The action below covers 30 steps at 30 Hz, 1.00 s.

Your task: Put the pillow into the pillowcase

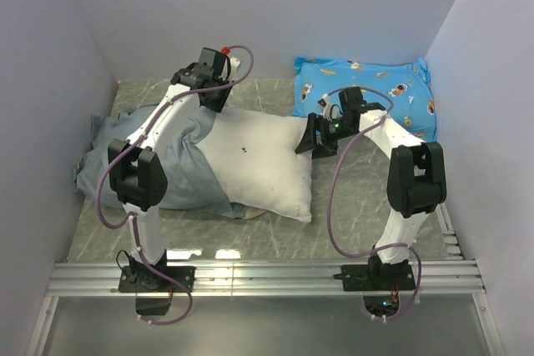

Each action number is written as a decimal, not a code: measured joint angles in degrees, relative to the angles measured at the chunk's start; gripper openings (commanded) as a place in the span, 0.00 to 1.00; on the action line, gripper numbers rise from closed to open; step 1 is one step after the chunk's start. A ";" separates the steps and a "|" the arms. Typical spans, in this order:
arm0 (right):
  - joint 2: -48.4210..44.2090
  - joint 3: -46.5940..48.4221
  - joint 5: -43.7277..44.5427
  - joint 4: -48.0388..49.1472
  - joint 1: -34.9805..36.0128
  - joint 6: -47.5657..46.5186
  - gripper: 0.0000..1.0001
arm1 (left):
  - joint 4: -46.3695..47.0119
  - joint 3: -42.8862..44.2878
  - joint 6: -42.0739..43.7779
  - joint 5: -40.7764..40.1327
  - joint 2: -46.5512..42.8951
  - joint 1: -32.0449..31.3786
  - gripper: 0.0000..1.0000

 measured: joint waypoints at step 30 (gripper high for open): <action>1.44 0.33 -6.14 5.22 7.37 11.34 0.55 | 12.07 -5.40 -20.74 18.14 -2.23 -15.89 0.00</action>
